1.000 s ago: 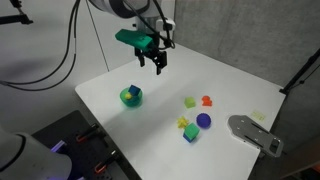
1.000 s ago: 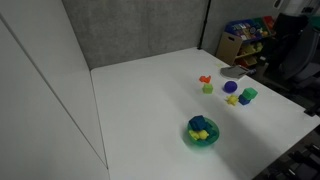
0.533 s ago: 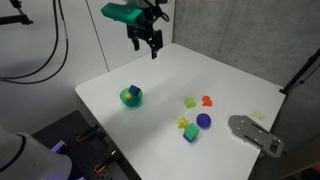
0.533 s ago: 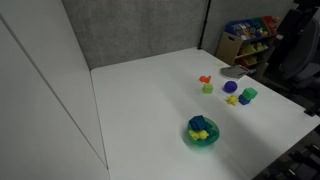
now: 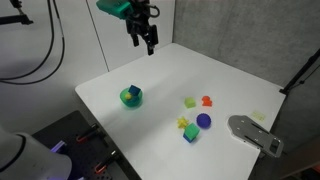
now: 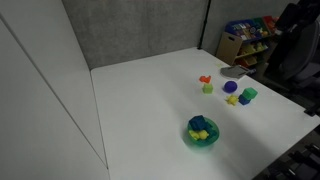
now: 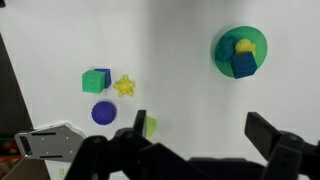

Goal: Remove the blue block from the top of the stack and put it in the green bowl.

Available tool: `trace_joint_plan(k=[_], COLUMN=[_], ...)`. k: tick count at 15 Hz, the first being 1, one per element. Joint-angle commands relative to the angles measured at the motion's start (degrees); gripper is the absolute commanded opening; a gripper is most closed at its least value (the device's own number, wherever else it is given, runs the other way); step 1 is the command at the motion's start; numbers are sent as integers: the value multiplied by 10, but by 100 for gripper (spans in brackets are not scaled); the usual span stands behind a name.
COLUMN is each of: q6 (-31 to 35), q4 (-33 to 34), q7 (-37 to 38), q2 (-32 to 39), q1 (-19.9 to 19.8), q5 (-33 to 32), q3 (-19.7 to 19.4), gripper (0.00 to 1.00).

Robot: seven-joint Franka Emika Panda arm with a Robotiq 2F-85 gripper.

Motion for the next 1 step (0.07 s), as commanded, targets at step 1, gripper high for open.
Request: trace_joint_plan(k=[1], q6=[-2], q4=[1], q7=[0], q2=[1], q1=[1], q5=[0], q3=[-1], gripper=[100])
